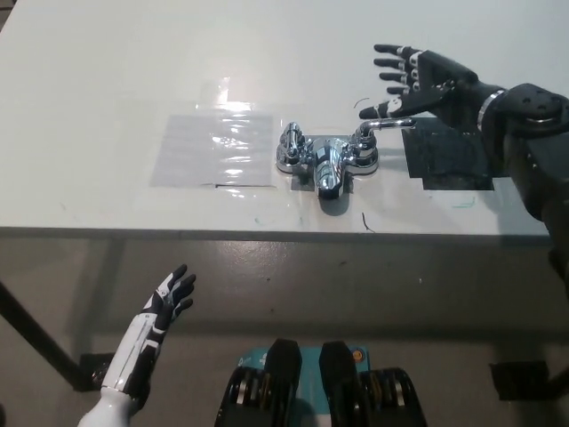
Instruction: The faucet is at the center of the desk and the robot turn off the faucet by turning the right faucet handle using the right hand
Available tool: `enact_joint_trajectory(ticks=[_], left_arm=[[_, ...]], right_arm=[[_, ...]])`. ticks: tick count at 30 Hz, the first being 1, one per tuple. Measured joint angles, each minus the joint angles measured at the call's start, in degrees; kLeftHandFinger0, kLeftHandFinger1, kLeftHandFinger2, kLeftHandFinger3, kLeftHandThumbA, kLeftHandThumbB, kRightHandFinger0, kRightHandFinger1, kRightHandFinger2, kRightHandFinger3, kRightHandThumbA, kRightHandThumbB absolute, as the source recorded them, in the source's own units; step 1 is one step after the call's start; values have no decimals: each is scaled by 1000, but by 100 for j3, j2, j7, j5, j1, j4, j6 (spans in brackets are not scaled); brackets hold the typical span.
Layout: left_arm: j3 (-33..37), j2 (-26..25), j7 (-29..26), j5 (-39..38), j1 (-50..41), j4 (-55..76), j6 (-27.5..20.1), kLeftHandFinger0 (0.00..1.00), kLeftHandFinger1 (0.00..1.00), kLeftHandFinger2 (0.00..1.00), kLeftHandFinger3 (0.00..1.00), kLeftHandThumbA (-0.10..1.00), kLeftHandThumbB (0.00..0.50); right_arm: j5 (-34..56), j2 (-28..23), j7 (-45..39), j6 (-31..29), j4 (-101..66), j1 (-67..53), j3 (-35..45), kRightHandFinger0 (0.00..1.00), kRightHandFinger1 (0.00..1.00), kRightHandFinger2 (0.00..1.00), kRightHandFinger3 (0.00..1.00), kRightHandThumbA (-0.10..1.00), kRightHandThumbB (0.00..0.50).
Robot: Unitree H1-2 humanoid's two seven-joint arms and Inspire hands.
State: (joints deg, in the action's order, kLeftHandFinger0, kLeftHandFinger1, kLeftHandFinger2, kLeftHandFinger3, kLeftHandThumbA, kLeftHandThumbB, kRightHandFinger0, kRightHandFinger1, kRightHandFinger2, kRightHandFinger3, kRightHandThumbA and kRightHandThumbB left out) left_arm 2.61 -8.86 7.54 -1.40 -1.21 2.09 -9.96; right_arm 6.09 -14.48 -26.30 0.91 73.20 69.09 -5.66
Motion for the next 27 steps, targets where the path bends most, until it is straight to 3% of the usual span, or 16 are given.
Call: enact_joint_trajectory(ticks=[2, 7, 13, 16, 27], left_arm=[[1, 0, 0, 1, -1, 0, 0, 1000, 1000, 1000, 1000, 957, 331], [7, -1, 0, 16, 0, 0, -12, 1000, 1000, 1000, 1000, 927, 322], [8, -1, 0, 35, 4, -2, -31, 1000, 1000, 1000, 1000, 905, 317], [12, -1, 0, 41, 3, -1, -32, 1000, 1000, 1000, 1000, 901, 317], [15, -2, 0, 72, 9, -3, -45, 1000, 1000, 1000, 1000, 889, 311]], right_arm=[[-32, 12, 9, -11, 60, 2, 22, 1000, 1000, 1000, 1000, 1000, 393], [-74, 24, 48, -39, 164, 2, 85, 1000, 1000, 1000, 1000, 1000, 420], [-136, 30, 78, -46, 258, 3, 81, 1000, 1000, 1000, 1000, 1000, 407], [-179, 31, 78, -65, 270, 3, 83, 1000, 1000, 1000, 1000, 1000, 432], [-276, 50, 80, -139, 400, 3, 84, 1000, 1000, 1000, 1000, 1000, 426]])
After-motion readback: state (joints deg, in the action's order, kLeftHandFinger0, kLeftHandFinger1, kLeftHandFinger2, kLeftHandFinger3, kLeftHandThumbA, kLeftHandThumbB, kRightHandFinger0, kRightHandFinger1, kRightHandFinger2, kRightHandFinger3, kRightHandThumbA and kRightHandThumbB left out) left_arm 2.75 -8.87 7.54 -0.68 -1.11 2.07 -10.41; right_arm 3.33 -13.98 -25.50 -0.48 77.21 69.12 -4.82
